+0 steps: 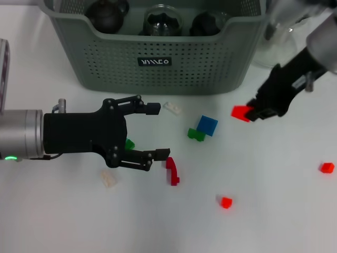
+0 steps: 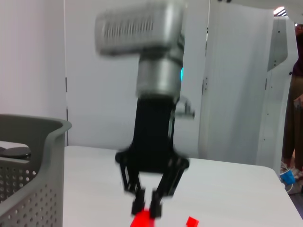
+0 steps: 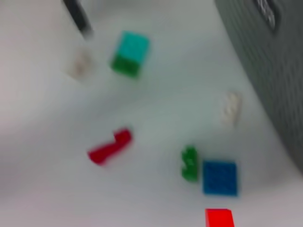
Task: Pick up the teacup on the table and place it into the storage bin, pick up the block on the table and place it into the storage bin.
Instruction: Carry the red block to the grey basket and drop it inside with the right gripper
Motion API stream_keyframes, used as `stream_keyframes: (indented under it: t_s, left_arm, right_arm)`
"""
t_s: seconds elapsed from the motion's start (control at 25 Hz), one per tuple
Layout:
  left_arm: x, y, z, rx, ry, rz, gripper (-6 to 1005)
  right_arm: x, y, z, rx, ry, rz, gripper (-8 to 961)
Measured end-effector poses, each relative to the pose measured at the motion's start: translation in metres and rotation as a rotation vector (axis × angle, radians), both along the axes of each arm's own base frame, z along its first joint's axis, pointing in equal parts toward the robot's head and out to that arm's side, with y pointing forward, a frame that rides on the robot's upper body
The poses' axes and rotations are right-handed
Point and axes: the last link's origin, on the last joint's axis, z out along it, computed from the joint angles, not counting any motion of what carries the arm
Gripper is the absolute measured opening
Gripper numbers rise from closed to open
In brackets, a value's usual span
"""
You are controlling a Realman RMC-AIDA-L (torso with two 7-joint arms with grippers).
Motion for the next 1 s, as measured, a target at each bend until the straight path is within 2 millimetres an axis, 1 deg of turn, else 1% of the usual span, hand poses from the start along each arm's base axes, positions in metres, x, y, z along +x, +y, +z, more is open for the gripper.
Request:
stream_keyframes:
  t_s: [0.12,0.2,0.44,0.52,0.6,0.64,0.68,0.72,0.8,0.88,1.0]
  left_arm:
    - [-0.001,-0.001,0.000,-0.001,0.004,0.004,917]
    - [-0.002,-0.001,0.001,0.000,0.004,0.006,917]
    - [-0.005,-0.002,0.001,-0.004,0.020,0.014,915]
    - [-0.006,-0.002,0.001,-0.003,0.023,0.019,915]
    - [-0.007,-0.002,0.002,0.000,0.022,0.023,914]
    - [-0.007,-0.002,0.002,0.002,0.021,0.024,914]
    - [-0.008,-0.002,0.003,0.004,0.020,0.025,914]
    - [-0.007,-0.001,0.003,0.005,0.020,0.024,914]
    - [-0.006,0.000,0.003,0.006,0.021,0.020,913]
    - [-0.006,0.001,0.003,0.005,0.021,0.018,913]
    - [-0.004,0.002,0.004,0.004,0.024,0.010,912]
  right_arm:
    - [-0.017,-0.002,0.015,-0.028,0.089,0.006,197]
    - [-0.028,-0.003,0.021,-0.045,0.141,0.014,198]
    - [-0.064,0.007,0.039,-0.021,0.252,0.055,201]
    - [-0.078,0.013,0.048,0.011,0.307,0.066,202]
    - [-0.092,0.024,0.057,0.074,0.362,0.070,203]
    - [-0.098,0.030,0.059,0.113,0.384,0.068,204]
    - [-0.107,0.042,0.060,0.186,0.404,0.063,205]
    - [-0.107,0.042,0.060,0.186,0.404,0.063,205]
    - [-0.112,0.056,0.052,0.260,0.395,0.049,206]
    - [-0.112,0.067,0.038,0.304,0.363,0.035,208]
    - [-0.108,0.082,0.011,0.365,0.310,0.035,209]
